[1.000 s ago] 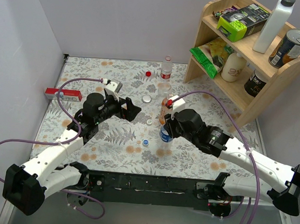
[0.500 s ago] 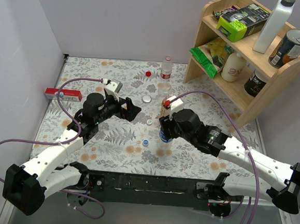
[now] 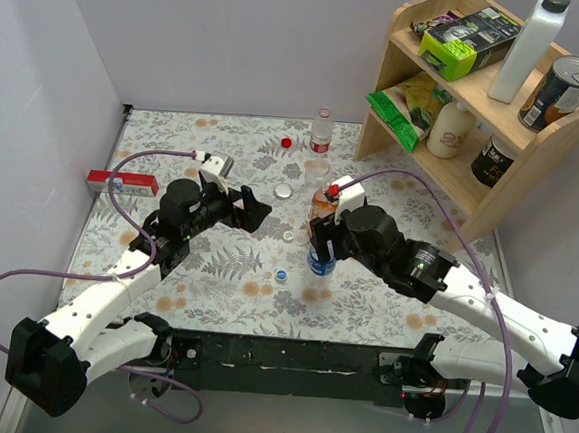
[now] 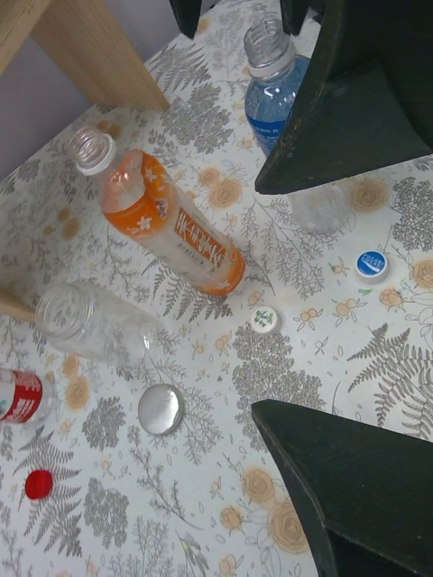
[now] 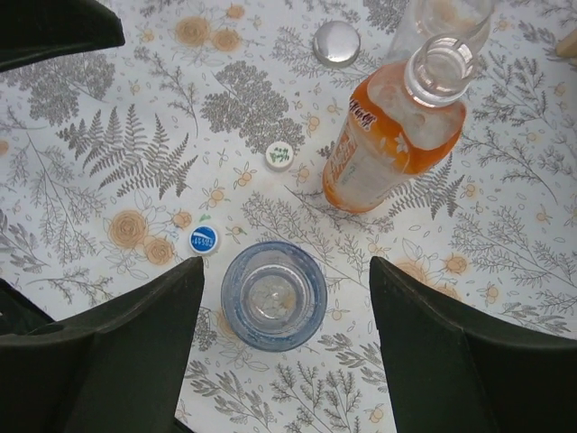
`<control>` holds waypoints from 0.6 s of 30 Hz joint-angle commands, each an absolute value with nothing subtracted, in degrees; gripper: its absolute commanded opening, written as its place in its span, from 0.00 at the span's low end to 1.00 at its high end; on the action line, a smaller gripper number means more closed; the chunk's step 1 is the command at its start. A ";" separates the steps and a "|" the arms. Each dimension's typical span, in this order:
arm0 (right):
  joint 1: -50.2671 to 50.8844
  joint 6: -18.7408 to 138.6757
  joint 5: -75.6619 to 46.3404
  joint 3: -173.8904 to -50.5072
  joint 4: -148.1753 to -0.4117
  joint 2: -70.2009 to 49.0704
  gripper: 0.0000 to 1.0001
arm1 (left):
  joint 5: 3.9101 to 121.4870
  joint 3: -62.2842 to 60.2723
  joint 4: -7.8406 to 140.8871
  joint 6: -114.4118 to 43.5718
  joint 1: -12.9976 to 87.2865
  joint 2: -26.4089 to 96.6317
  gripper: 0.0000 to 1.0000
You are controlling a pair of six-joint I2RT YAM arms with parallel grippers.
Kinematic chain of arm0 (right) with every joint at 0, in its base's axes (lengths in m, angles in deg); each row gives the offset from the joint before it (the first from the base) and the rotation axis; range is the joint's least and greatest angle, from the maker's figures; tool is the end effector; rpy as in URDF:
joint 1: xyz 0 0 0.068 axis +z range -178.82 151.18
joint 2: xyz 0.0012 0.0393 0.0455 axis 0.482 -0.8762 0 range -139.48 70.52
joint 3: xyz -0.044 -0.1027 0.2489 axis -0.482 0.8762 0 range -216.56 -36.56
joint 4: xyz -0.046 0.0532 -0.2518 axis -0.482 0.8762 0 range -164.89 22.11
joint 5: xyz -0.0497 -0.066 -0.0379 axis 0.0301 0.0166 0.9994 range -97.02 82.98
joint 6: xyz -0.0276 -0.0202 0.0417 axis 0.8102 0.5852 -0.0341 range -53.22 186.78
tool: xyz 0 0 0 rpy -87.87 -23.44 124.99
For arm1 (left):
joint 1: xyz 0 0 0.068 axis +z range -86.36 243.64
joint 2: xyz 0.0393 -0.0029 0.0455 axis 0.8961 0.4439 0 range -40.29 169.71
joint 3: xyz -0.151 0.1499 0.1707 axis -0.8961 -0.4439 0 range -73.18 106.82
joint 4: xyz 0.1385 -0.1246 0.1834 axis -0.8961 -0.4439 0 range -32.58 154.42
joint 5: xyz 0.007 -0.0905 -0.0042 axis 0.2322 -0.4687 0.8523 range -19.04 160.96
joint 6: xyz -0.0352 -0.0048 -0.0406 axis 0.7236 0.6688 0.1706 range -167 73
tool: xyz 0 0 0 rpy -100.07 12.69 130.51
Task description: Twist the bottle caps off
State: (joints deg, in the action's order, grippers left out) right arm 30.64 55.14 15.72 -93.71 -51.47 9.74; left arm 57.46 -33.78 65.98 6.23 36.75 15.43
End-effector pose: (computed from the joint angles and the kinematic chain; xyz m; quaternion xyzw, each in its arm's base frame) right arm 0.1311 0.1950 0.3396 -0.2447 0.8061 0.1608 0.5142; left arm 0.1999 -0.1107 0.2926 -0.1093 0.7823 -0.4614 0.4040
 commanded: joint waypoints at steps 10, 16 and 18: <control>-2.50 52.55 -4.99 -95.19 -63.55 15.22 0.82 | 73.58 -23.53 62.33 10.57 44.22 14.20 0.98; -8.34 52.02 -2.90 -91.16 -63.73 21.46 0.82 | 79.30 -18.51 58.53 7.93 44.05 14.38 0.98; -8.60 51.93 -1.32 -89.92 -63.99 22.96 0.82 | 80.01 -18.24 58.36 7.67 44.13 14.29 0.98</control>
